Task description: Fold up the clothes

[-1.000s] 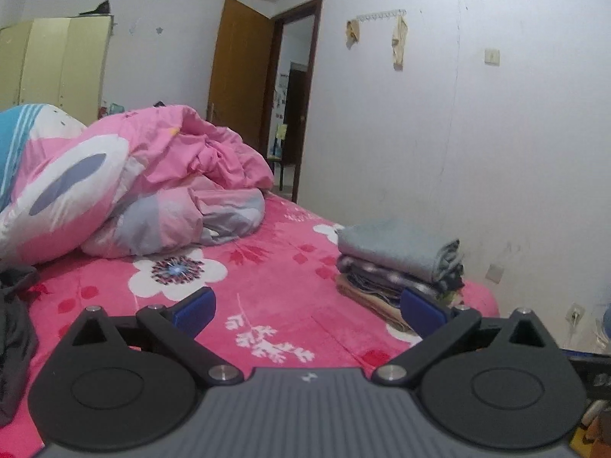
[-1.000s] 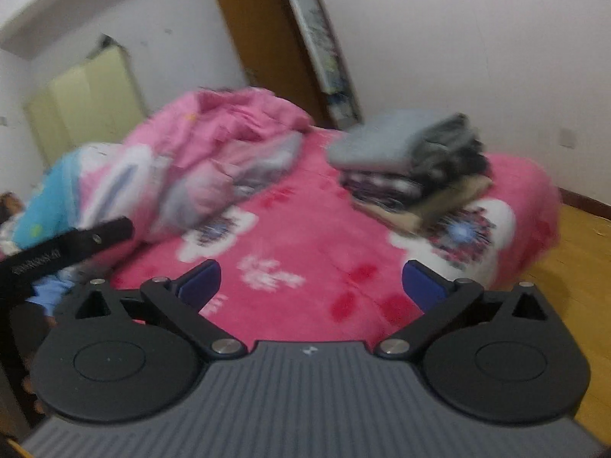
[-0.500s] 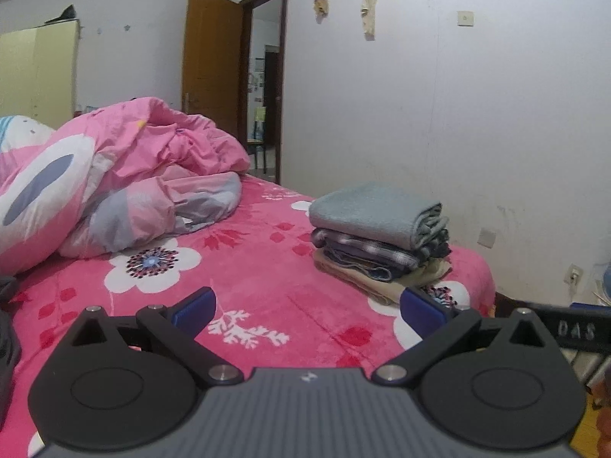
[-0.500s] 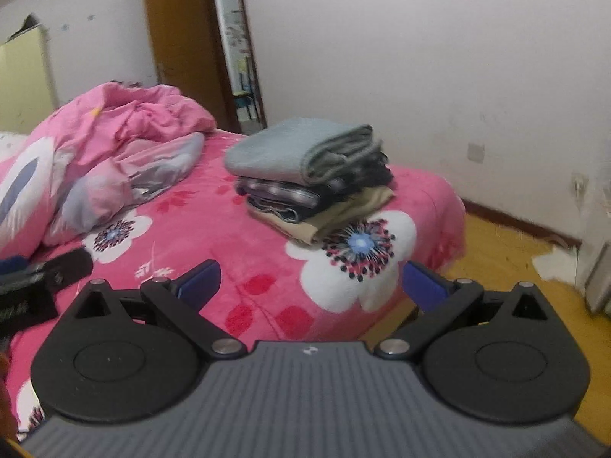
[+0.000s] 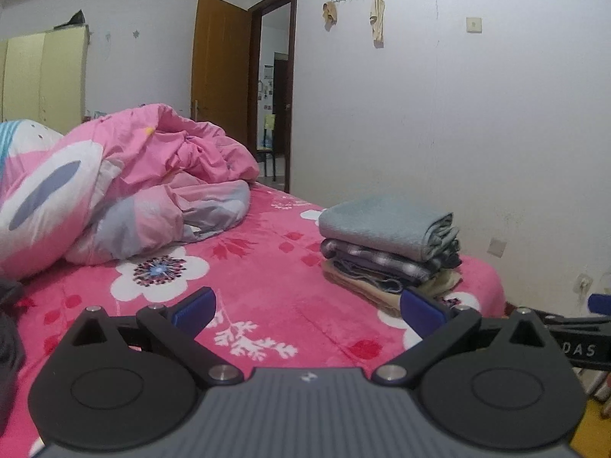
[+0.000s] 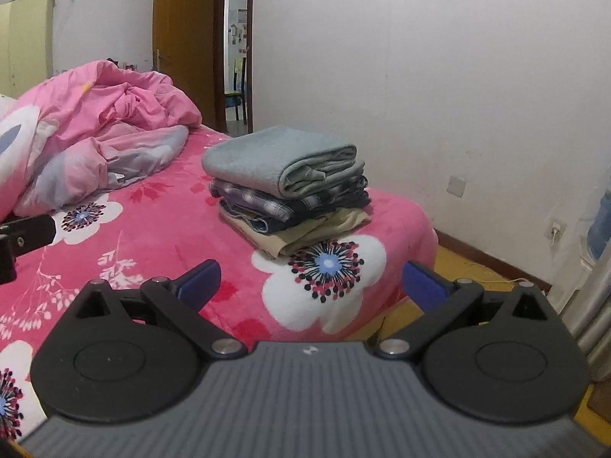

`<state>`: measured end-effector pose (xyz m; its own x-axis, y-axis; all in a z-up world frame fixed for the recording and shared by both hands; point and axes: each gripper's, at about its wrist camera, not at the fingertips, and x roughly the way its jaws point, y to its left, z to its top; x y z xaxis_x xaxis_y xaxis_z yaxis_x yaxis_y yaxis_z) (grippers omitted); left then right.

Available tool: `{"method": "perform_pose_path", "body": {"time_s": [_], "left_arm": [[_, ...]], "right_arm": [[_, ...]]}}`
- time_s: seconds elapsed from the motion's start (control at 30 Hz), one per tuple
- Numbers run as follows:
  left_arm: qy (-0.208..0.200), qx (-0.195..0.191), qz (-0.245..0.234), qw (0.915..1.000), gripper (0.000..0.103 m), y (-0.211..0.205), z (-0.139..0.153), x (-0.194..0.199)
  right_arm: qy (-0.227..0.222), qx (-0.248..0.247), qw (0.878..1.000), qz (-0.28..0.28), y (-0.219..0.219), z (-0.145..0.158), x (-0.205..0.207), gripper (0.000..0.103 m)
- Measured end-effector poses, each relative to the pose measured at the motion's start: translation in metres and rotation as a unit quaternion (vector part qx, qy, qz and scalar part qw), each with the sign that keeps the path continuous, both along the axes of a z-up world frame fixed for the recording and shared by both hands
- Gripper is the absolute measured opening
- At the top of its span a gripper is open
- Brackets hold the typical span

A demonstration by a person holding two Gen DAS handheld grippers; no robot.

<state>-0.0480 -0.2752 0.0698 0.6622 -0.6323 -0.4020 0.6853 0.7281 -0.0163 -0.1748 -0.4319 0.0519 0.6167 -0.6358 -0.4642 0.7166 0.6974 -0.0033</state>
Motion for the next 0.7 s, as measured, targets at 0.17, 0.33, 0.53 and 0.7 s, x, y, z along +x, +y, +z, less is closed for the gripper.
{"method": "perform_pose_path", "body": {"time_s": [0.17, 0.33, 0.53, 0.7], "left_arm": [[0.014, 0.014, -0.006, 0.9998, 0.103, -0.004, -0.004, 0.002], [0.032, 0.009, -0.003, 0.9994, 0.103, -0.002, -0.010, 0.009], [0.041, 0.017, -0.007, 0.9990, 0.103, 0.002, -0.015, 0.016], [0.080, 0.005, -0.018, 0.9966, 0.103, 0.007, -0.023, 0.026]], "right_arm": [[-0.007, 0.042, 0.999, 0.011, -0.006, -0.005, 0.008, 0.102], [0.000, 0.049, 0.999, 0.006, -0.006, -0.009, 0.017, 0.102], [0.016, 0.045, 0.999, -0.003, -0.003, -0.011, 0.027, 0.102], [0.026, 0.039, 0.999, -0.024, 0.006, -0.011, 0.033, 0.102]]}}
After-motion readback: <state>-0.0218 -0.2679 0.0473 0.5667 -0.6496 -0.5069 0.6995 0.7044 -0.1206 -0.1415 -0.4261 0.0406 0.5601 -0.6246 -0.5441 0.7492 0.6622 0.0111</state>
